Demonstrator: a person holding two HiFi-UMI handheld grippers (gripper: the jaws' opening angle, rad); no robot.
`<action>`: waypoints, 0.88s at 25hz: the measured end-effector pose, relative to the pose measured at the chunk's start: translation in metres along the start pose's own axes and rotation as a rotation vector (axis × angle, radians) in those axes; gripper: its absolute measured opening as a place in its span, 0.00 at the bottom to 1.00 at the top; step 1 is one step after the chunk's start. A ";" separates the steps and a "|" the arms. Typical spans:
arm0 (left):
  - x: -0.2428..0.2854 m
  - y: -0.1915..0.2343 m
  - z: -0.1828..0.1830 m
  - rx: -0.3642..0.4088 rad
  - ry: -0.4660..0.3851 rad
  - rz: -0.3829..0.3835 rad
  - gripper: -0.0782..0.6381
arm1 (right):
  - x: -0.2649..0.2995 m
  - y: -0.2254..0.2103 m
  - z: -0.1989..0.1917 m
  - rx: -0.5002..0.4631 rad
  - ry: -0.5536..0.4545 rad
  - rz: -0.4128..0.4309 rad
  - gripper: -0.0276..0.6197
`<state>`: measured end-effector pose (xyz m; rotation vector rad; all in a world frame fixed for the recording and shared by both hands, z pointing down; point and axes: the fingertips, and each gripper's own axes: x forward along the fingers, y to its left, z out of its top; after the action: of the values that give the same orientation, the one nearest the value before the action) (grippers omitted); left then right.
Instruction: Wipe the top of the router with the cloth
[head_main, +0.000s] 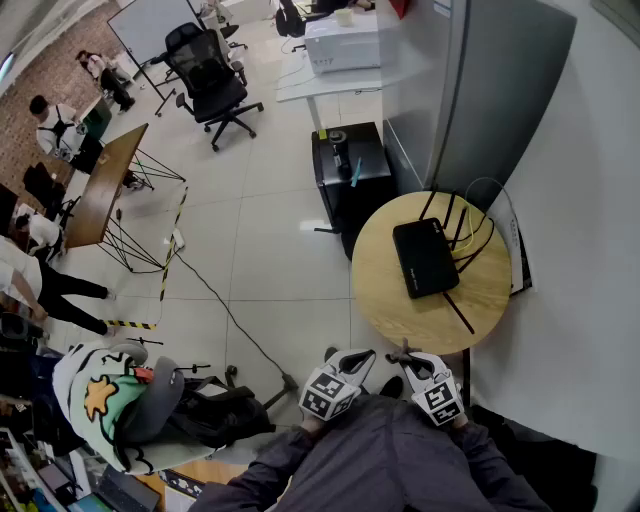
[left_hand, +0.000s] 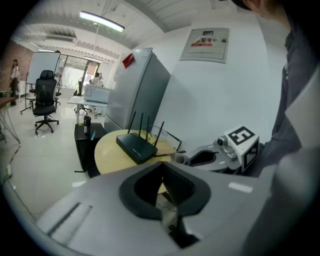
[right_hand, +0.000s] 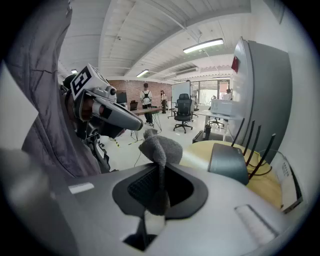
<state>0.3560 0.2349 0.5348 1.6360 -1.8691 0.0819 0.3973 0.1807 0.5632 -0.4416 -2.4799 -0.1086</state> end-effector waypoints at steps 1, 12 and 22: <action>-0.002 0.013 0.004 0.003 -0.006 -0.006 0.11 | 0.010 -0.002 0.006 0.002 0.002 -0.008 0.09; -0.058 0.152 0.072 -0.011 -0.100 -0.011 0.11 | 0.122 -0.001 0.123 -0.092 0.025 0.008 0.09; -0.111 0.238 0.056 -0.109 -0.155 0.073 0.11 | 0.209 0.021 0.185 -0.228 0.067 0.123 0.09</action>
<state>0.1181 0.3590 0.5197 1.5378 -2.0125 -0.1173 0.1426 0.2937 0.5357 -0.6734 -2.3768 -0.3533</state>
